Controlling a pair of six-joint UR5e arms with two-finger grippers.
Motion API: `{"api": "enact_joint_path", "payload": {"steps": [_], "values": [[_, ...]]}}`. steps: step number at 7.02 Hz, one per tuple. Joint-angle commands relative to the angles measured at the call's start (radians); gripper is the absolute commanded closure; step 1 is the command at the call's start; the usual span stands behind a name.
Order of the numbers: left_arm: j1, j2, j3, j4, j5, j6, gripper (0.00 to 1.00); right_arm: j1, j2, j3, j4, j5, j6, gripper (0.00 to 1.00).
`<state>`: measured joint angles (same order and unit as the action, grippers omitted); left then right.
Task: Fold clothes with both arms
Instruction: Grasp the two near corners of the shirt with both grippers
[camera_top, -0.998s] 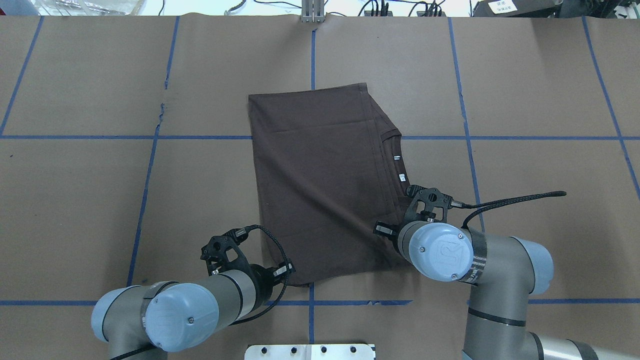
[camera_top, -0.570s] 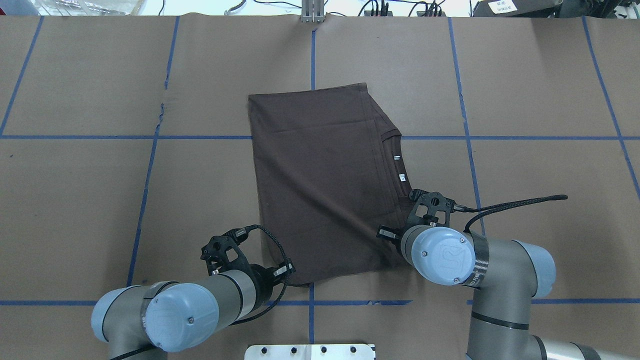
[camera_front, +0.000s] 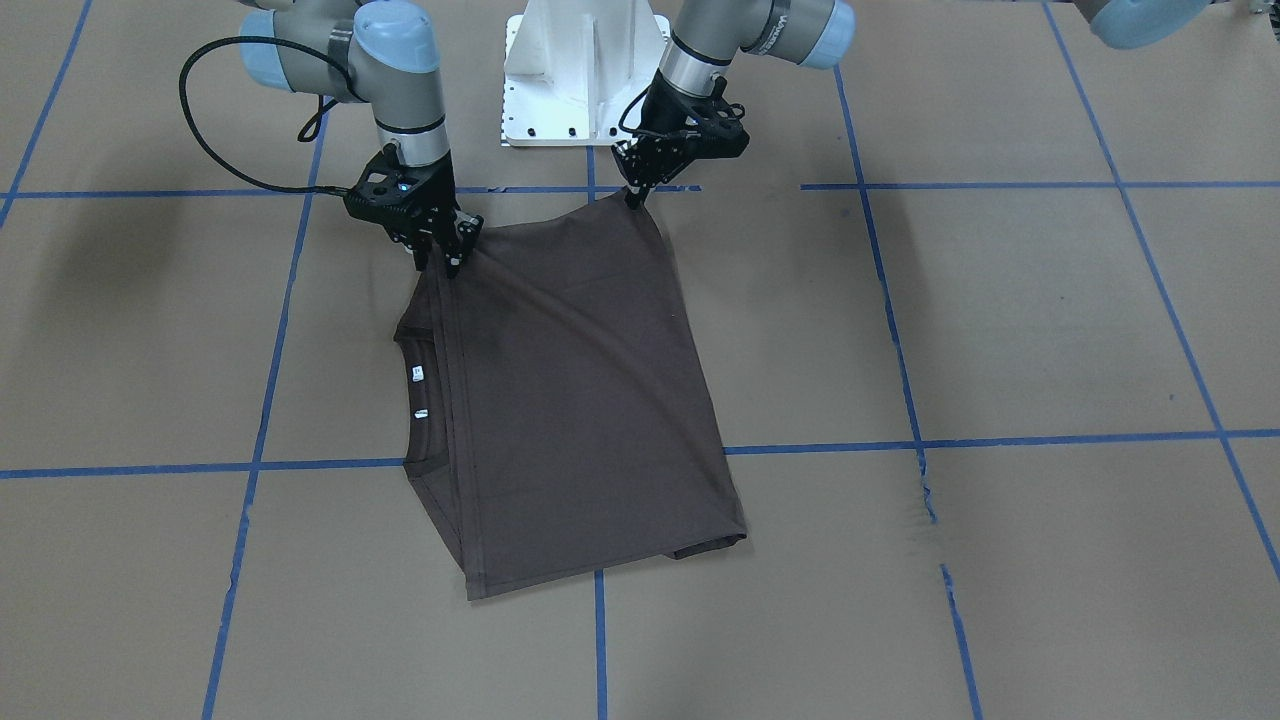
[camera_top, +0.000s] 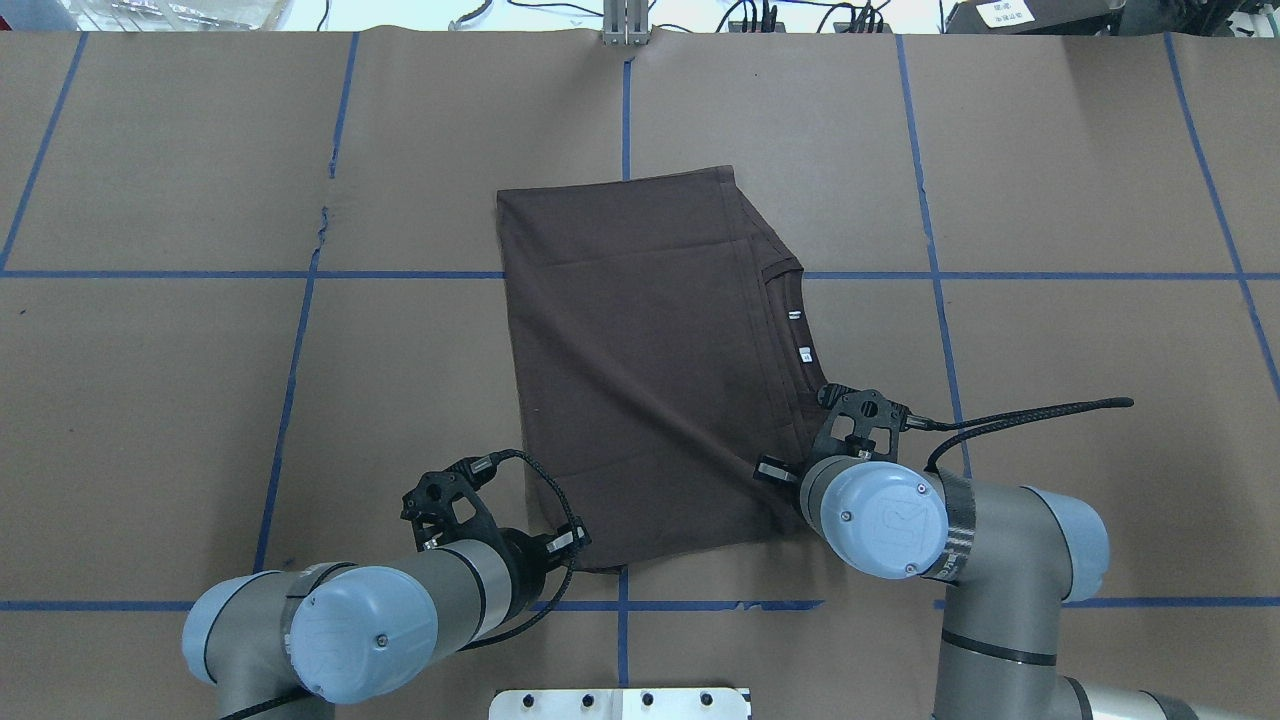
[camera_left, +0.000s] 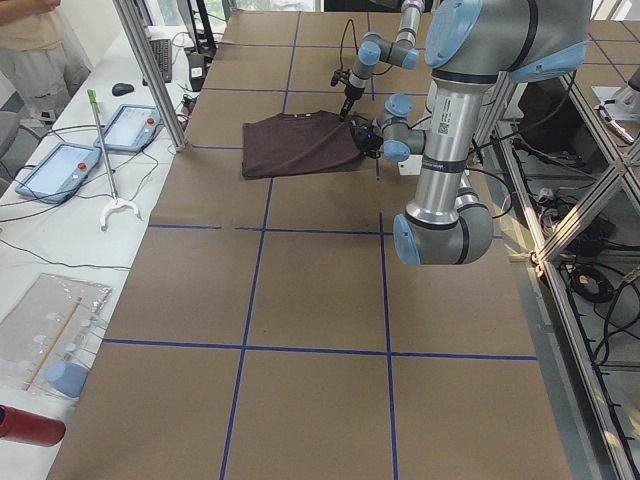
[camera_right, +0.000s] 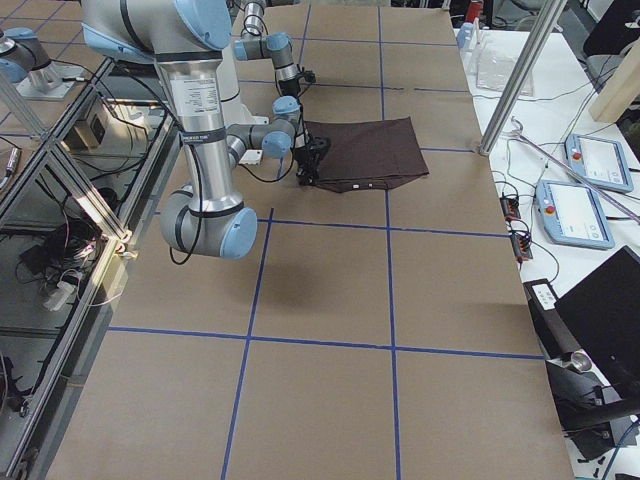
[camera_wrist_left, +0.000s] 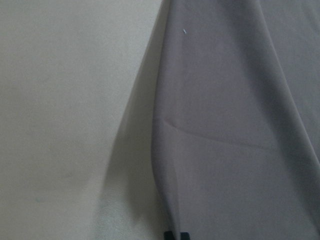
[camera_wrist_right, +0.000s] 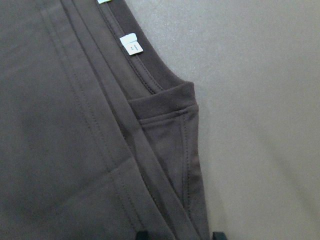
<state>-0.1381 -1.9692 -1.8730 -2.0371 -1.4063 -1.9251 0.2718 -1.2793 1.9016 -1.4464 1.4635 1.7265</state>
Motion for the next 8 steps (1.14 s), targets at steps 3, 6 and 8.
{"api": "enact_joint_path", "payload": {"steps": [3, 6, 8], "values": [[-0.002, 0.000, -0.009, 0.000, -0.002, 0.002, 1.00, -0.008, 0.015, 0.014, 0.000, -0.008, 0.045, 1.00], [-0.082, 0.032, -0.171, 0.062, -0.060, 0.149, 1.00, -0.005, 0.012, 0.189, -0.063, 0.000, 0.051, 1.00], [-0.110, 0.027, -0.364, 0.279, -0.121, 0.166, 1.00, -0.046, 0.008, 0.316, -0.147, 0.003, 0.099, 1.00]]}}
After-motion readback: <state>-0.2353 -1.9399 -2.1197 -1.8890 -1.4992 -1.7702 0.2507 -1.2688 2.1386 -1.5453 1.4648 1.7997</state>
